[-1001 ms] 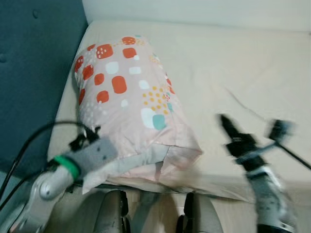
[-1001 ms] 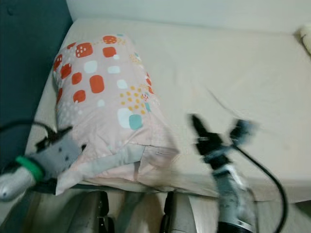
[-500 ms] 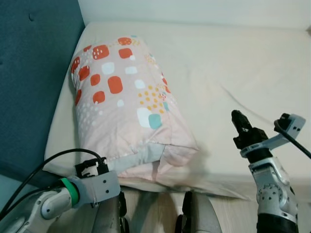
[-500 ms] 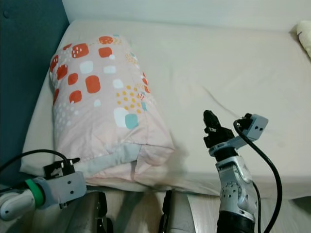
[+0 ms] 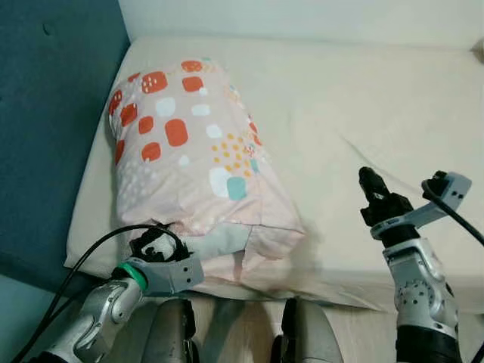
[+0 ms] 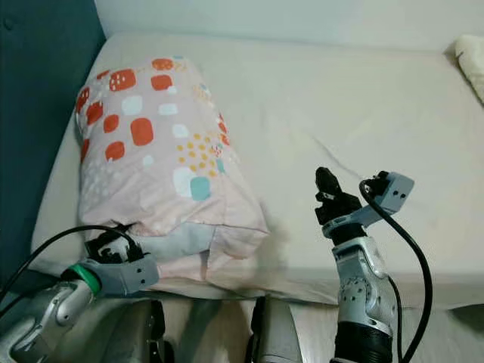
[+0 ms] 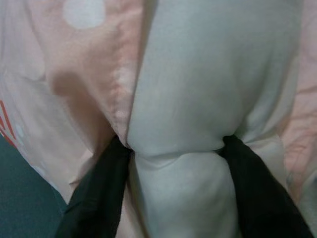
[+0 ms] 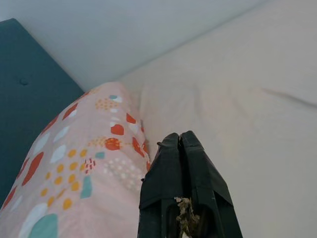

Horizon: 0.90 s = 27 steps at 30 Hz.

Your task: Clean up the room

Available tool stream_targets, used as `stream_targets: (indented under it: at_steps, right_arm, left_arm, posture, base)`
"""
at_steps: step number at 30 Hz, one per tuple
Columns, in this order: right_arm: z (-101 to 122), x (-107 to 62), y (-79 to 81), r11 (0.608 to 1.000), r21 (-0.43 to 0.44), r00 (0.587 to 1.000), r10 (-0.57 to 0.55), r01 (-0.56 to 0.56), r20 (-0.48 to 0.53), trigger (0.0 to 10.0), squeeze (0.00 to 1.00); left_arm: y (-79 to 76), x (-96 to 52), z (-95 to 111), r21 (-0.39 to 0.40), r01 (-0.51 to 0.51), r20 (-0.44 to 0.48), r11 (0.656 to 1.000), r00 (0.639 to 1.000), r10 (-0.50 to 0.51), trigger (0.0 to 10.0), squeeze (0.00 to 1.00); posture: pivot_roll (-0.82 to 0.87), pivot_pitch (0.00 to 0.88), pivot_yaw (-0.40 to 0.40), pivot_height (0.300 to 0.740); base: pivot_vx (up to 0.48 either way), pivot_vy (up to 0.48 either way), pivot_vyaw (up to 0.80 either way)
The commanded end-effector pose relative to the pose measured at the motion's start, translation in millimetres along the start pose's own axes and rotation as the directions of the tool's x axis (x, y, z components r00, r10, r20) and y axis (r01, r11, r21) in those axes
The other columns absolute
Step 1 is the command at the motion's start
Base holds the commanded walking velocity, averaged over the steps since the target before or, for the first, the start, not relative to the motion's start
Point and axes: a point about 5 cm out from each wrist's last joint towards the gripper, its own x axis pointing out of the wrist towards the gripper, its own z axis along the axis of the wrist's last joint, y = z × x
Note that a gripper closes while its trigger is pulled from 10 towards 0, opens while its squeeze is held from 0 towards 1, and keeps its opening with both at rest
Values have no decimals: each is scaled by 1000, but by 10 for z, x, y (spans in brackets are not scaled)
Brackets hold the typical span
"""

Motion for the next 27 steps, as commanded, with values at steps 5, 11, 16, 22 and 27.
stream_targets:
  at_steps: [5,11,16,22,27]
  right_arm:
    - [-31,-73,-106,999,9,999,-51,51,-15,10000,0]
    - [-49,-54,-106,998,13,998,-54,54,-17,10000,0]
    - [-30,-42,-124,998,11,998,-59,59,-13,10000,0]
    - [-20,-28,-129,998,9,998,-63,63,-7,10000,0]
    - [-24,-16,-131,998,8,998,-67,67,-3,10000,0]
  left_arm:
    - [15,-94,-158,-12,-3,-40,1000,999,3,0,0]
    - [59,-99,-234,2,-43,-44,999,998,43,0,0]
    - [254,-29,-323,68,-122,-109,990,986,129,0,0]
    - [733,66,-495,124,-284,-195,951,932,304,0,0]
    - [1191,38,-664,192,-418,-255,888,852,457,0,0]
  posture:
    - [101,176,-7,615]
    - [119,179,-4,615]
    - [123,178,-5,615]
    - [124,173,-4,615]
    - [127,170,-1,615]
  base:
    - [0,0,0]
    - [0,0,0]
    - [0,0,0]
    - [0,0,0]
    - [0,0,0]
